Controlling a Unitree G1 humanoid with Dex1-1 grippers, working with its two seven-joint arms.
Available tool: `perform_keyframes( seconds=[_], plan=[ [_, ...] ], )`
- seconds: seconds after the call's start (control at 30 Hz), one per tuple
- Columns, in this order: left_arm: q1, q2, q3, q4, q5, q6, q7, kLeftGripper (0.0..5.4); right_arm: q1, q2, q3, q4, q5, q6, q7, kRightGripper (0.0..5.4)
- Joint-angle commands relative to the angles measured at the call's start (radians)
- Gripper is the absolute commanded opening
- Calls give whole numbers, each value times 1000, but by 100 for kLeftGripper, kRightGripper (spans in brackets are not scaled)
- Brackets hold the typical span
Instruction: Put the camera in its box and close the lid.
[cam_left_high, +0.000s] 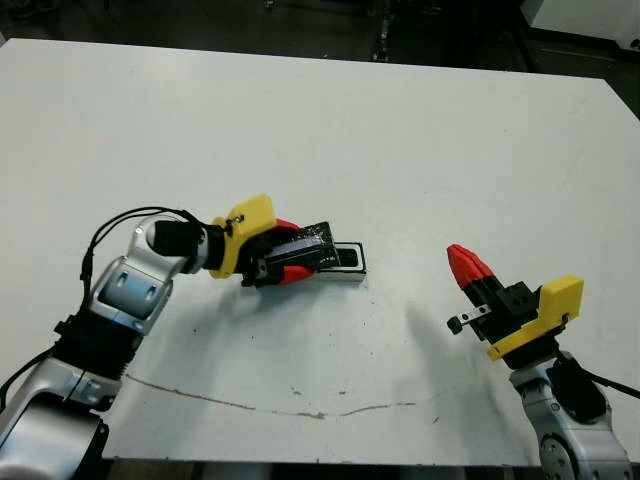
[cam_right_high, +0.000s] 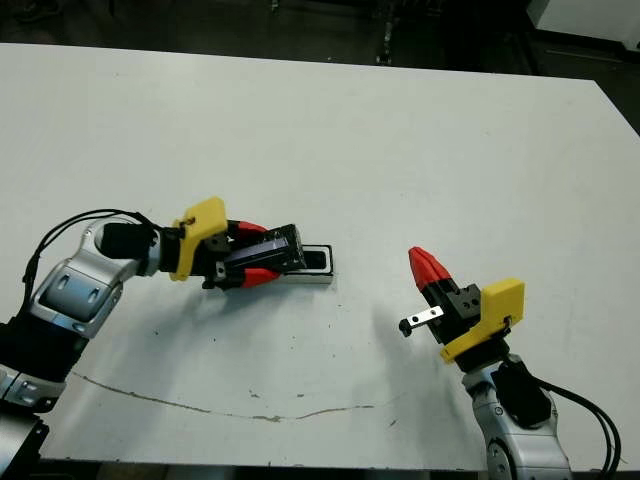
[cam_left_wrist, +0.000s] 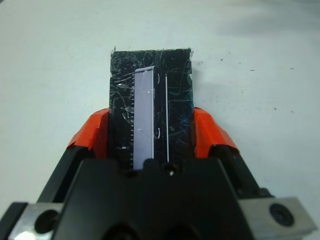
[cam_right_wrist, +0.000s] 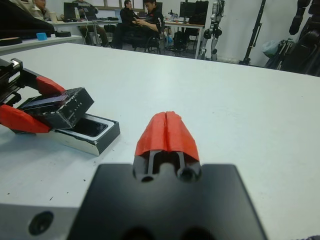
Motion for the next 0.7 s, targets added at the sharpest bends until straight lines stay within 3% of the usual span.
perform_keyframes(
  seconds=[0.03,0.37,0.7],
  plan=[
    [0,-13,-52,-5,6,50,-15,316,14,-12,-9,-9,4,25,-14,0],
    [-46,-10,-93,44,16,64,-37,316,13,-15,-8,-5,1,11,-8,0],
    [-184,-99,-146,417,61,-141,-97,316,13,-15,-6,-13,8,25,-12,0]
  ],
)
